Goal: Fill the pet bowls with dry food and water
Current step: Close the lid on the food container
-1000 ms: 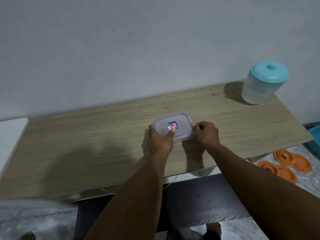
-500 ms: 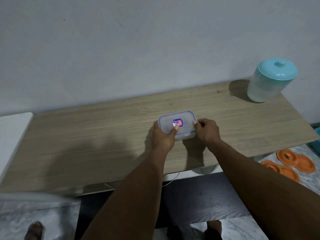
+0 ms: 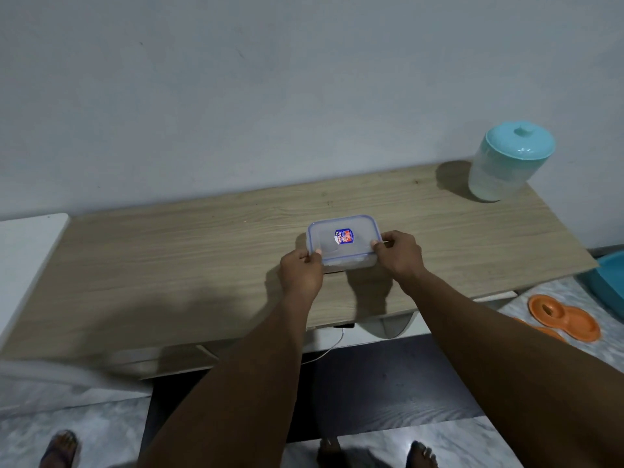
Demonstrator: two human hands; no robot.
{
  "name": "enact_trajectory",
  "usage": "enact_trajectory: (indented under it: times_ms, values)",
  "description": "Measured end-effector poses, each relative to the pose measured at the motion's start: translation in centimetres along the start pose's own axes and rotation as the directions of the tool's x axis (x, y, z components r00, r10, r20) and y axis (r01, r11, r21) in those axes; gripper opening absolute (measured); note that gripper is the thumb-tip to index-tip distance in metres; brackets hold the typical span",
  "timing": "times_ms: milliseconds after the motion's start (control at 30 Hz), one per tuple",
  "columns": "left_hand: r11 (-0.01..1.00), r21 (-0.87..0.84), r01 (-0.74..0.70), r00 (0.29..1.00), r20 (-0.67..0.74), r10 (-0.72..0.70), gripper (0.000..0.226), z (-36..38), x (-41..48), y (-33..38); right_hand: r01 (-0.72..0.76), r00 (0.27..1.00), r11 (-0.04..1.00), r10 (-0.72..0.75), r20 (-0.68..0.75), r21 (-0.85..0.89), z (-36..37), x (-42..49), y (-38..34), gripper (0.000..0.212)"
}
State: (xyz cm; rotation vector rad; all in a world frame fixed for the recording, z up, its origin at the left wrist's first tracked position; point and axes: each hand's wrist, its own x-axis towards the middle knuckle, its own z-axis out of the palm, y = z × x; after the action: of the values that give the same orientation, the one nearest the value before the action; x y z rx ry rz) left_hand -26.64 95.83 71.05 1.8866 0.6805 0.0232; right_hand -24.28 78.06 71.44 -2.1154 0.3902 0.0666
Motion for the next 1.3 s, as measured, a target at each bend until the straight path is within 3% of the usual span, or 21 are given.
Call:
enact_trajectory:
  times_ms: [167, 400, 667, 833, 1133, 1300]
  values:
    - [0.999, -0.007, -0.045, 0.999, 0.010, 0.045, 0.017, 0.0, -3.5, 2.0, -0.001, 1.000, 1.000, 0.002, -0.010, 0.019, -3.5, -1.8, 0.1, 0.029]
    - [0.990, 0.040, -0.135, 0.990, 0.037, 0.134, 0.026, 2.4, -12.3, 3.9, 0.090, 0.996, 0.996, -0.090, -0.009, -0.029, -11.6, -5.5, 3.0, 0.032]
    - [0.976, 0.013, -0.216, 0.973, 0.083, 0.215, 0.017, 9.1, -26.9, 2.1, 0.134, 0.991, 0.988, -0.135, -0.004, -0.075, -23.7, -13.1, 11.5, 0.029]
    - [0.987, 0.031, -0.155, 0.976, 0.157, 0.149, 0.019, 13.6, -32.7, 0.0, 0.083, 0.996, 0.990, -0.084, -0.008, -0.118, -28.4, -15.9, 17.3, 0.028]
    - [0.994, 0.103, -0.044, 0.973, 0.229, 0.019, 0.018, 21.0, -31.8, -7.5, -0.047, 0.998, 0.989, 0.053, 0.035, -0.140, -25.8, -13.6, 27.9, 0.029]
    - [0.957, 0.185, -0.224, 0.965, 0.181, 0.190, 0.018, 26.0, -25.2, -10.8, 0.000, 1.000, 0.995, -0.003, -0.029, -0.104, -21.0, -7.3, 32.0, 0.030]
